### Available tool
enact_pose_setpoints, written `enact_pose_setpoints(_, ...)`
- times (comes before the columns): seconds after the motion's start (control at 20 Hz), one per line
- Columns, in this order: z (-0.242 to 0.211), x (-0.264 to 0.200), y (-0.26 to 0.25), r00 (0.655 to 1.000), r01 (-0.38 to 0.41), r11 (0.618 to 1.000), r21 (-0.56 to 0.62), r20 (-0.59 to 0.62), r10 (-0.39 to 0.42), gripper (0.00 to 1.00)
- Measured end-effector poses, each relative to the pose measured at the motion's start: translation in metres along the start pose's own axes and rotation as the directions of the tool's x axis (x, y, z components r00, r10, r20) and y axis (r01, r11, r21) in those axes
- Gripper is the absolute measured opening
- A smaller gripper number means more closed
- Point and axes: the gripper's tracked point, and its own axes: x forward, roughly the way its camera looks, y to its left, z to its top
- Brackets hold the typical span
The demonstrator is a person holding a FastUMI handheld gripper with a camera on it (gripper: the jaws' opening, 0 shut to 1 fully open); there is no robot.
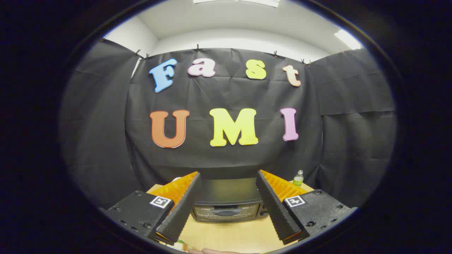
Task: Open the toaster oven, put the food inside, and close the toaster oven door.
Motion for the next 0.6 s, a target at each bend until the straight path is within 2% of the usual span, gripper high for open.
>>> enact_pose_setpoints(0.6,-0.019,0.018,-0.011,1.0,0.006,1.0,-0.003,0.009,-0.005,1.0)
